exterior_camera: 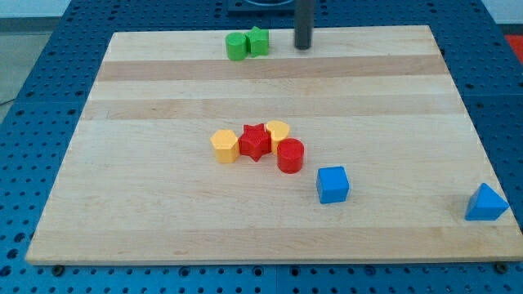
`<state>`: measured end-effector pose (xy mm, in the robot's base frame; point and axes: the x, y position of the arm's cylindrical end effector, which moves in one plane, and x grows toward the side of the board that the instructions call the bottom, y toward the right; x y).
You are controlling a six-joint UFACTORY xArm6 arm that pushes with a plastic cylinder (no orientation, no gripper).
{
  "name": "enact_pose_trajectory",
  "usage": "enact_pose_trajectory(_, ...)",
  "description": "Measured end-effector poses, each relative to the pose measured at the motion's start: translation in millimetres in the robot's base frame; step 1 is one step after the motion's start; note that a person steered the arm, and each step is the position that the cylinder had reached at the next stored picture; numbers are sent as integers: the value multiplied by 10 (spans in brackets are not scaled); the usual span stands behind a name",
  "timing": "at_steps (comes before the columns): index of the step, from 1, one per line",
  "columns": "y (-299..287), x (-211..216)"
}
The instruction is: Place your hand at the center right of the board
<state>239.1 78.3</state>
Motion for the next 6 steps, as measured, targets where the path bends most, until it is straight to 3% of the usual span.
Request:
enact_pose_trajectory(3,496,96)
enact_pose_trajectory(5,1852,892)
enact_pose_trajectory(6,1971,1509)
